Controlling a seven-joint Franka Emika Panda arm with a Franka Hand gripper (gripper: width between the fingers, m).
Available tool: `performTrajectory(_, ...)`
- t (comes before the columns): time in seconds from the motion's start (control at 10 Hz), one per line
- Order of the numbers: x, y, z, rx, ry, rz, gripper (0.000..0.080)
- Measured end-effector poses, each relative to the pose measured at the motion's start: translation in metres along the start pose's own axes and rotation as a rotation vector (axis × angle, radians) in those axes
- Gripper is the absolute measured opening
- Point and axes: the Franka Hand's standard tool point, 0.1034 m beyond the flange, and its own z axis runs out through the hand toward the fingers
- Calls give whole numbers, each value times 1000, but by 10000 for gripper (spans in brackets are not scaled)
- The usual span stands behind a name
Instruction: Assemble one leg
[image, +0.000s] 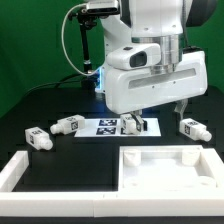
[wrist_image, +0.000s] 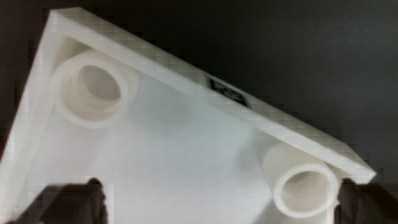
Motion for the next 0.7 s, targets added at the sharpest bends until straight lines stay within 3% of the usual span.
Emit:
performTrajectory(0.1,1,-16,1,-14,13,-11,649)
performTrajectory(0.2,-1,-45,1,-29,25,-51,649)
performTrajectory(0.3,-3,-61,0,-29,24,-78,649)
performTrajectory(0.7,-4,-62,0,-29,28,-84,649)
